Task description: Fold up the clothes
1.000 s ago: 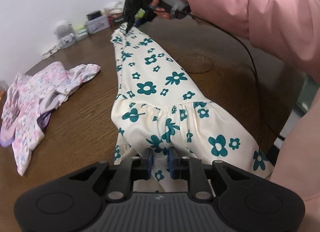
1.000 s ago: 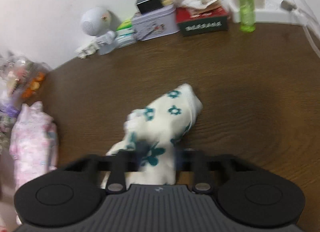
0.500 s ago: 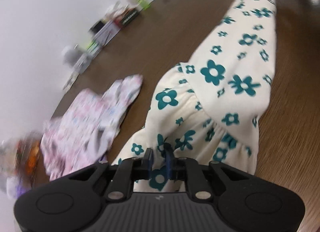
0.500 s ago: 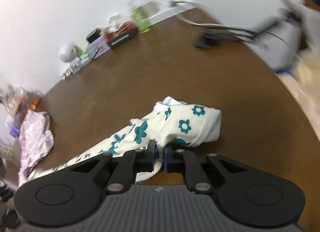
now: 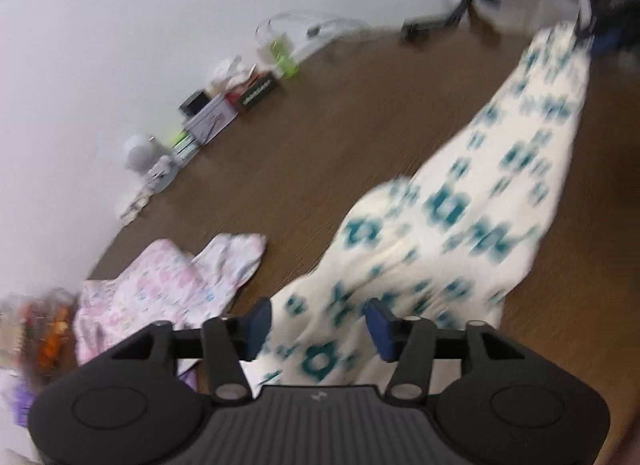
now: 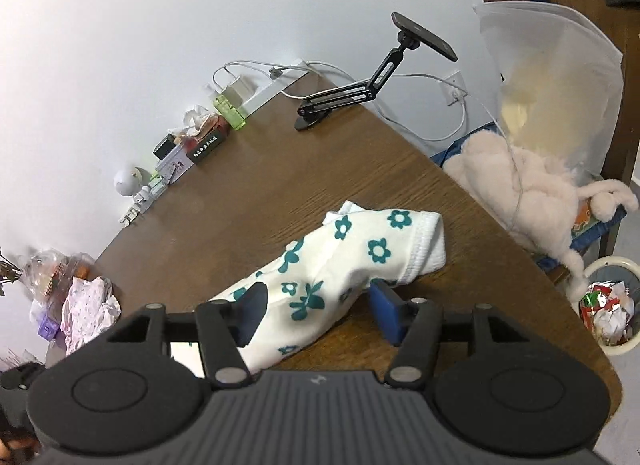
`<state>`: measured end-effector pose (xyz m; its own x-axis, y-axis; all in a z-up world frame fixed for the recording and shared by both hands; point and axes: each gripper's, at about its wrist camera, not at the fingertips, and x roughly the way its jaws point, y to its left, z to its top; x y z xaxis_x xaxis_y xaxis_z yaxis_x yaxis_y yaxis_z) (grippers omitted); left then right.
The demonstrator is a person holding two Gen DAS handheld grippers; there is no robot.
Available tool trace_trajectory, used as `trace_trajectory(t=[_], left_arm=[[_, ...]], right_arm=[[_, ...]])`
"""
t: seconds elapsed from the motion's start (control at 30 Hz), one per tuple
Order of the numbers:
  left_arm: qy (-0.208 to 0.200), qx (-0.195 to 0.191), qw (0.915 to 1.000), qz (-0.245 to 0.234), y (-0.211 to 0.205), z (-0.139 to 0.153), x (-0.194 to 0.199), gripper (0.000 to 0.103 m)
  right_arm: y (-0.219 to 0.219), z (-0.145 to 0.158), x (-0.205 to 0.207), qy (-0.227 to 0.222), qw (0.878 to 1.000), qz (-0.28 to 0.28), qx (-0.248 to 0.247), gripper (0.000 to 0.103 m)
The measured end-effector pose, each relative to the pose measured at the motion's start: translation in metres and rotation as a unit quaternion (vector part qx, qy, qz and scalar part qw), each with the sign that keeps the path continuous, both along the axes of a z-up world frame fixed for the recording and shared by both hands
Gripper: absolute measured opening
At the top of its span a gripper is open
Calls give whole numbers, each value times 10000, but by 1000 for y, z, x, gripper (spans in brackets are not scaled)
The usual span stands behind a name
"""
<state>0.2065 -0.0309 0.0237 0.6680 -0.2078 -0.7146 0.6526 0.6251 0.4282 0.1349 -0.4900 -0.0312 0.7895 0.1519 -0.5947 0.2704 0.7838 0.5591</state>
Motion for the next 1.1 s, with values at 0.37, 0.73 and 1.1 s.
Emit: trace_trajectory(t=[0.37,0.73,1.1], left_arm=[[1001,-766,9894,-725,-125,-9,19,38],[1181,-616,9889,-656,-168,-27,34,27],[764,-1607,9840,-126,-26,29,10,46]], right_arm=[[2,-23,21,-260,9984,-299,413,52],[-8,-15,30,-622,9968,-326,382,9],[134,126,34,-1543,9439,1272,-2628,9]])
